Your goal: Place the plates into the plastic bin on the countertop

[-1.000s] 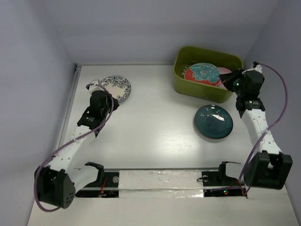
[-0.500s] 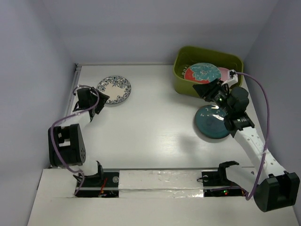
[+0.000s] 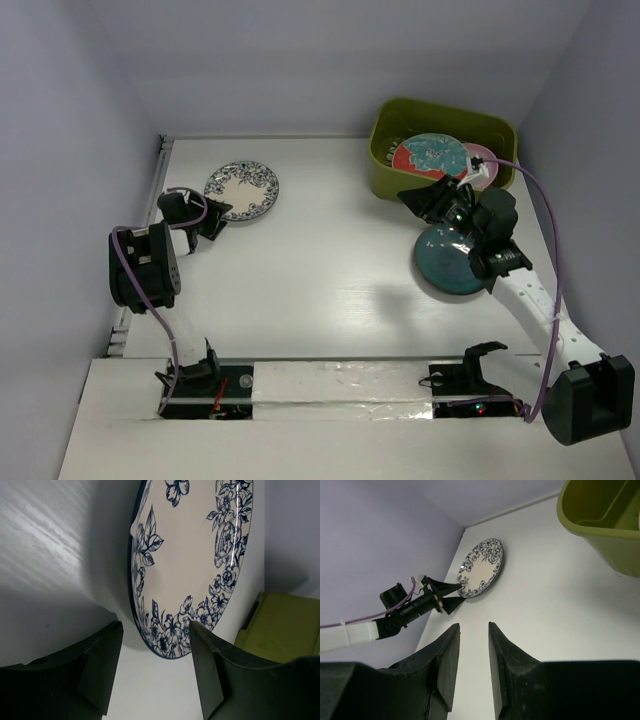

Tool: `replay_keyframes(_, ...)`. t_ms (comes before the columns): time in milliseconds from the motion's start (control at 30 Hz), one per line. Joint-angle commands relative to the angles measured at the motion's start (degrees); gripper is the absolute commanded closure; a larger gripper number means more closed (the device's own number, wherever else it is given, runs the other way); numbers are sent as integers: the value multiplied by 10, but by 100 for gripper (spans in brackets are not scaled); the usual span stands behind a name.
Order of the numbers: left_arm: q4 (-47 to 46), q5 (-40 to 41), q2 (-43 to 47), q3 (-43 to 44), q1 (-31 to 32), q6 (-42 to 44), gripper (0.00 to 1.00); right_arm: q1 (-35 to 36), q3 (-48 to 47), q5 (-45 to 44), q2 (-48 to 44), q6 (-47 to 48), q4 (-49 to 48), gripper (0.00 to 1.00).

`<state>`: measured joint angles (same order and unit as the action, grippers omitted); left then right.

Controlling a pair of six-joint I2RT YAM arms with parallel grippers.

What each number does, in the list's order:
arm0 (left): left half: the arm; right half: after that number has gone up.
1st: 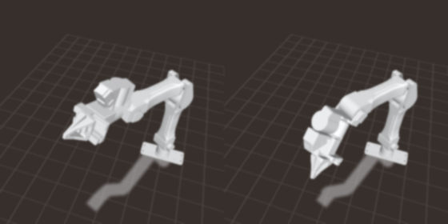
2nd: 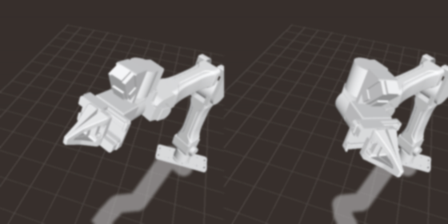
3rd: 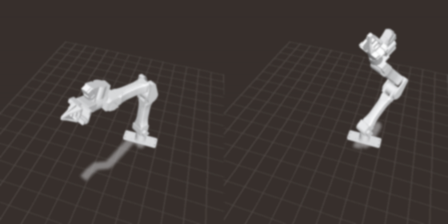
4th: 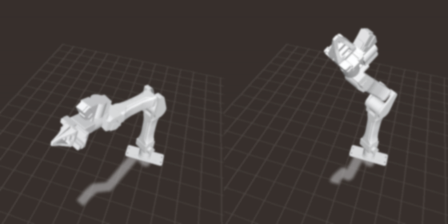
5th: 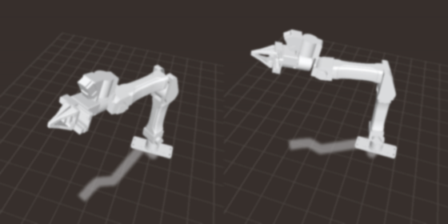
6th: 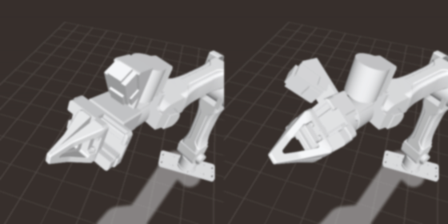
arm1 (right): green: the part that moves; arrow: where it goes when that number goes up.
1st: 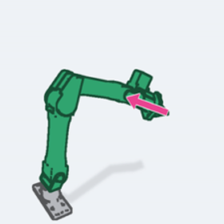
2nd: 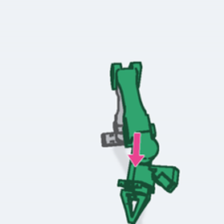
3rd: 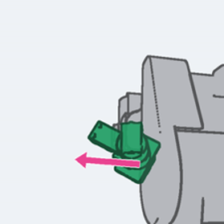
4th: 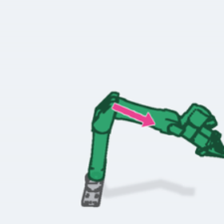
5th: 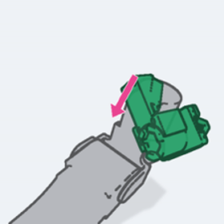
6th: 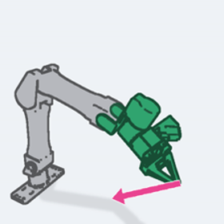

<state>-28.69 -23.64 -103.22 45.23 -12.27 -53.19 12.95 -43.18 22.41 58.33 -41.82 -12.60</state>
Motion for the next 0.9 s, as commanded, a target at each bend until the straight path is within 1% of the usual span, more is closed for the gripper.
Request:
replay_keyframes(0,-42,-8,-21,22,-1,-14,47,9,-2,11,-6,10,-47,65)
replay_keyframes(100,-70,-10,-48,26,-1,-31,49,9,-2,12,-8,10,-46,65)
replay_keyframes(200,-78,-2,-62,28,-1,-38,52,9,-2,8,-10,11,-42,65)
replay_keyframes(300,-85,17,-74,26,-1,-45,57,9,-11,-3,-11,22,-26,65)
replay_keyframes(333,-88,18,-84,26,-1,-46,64,9,-14,-7,-11,30,-13,65)
replay_keyframes(367,-92,17,-88,24,-1,-46,67,9,-15,-9,-14,31,-11,65)
replay_keyframes(400,-107,16,-88,22,-1,-49,75,9,-14,-9,-15,31,-11,65)
replay_keyframes(433,-114,15,-87,19,-1,-53,94,9,-13,-10,-17,31,-8,65)
replay_keyframes(467,-130,11,-86,14,-1,-55,100,9,-11,-11,-19,32,-8,65)
replay_keyframes(600,-180,-16,-57,-14,-1,-77,100,9,-3,-4,-18,30,-8,64)
replay_keyframes(667,-197,-22,-17,-29,-1,-89,100,15,3,-2,-15,28,-12,62)
replay_keyframes(767,-239,-42,40,-60,-1,-105,100,22,10,-4,-14,27,-8,58)
replay_keyframes(800,-247,-54,54,-74,7,-111,100,27,12,-7,-14,26,-8,54)
replay_keyframes(867,-268,-68,92,-88,15,-129,100,27,14,-7,-18,24,-8,49)
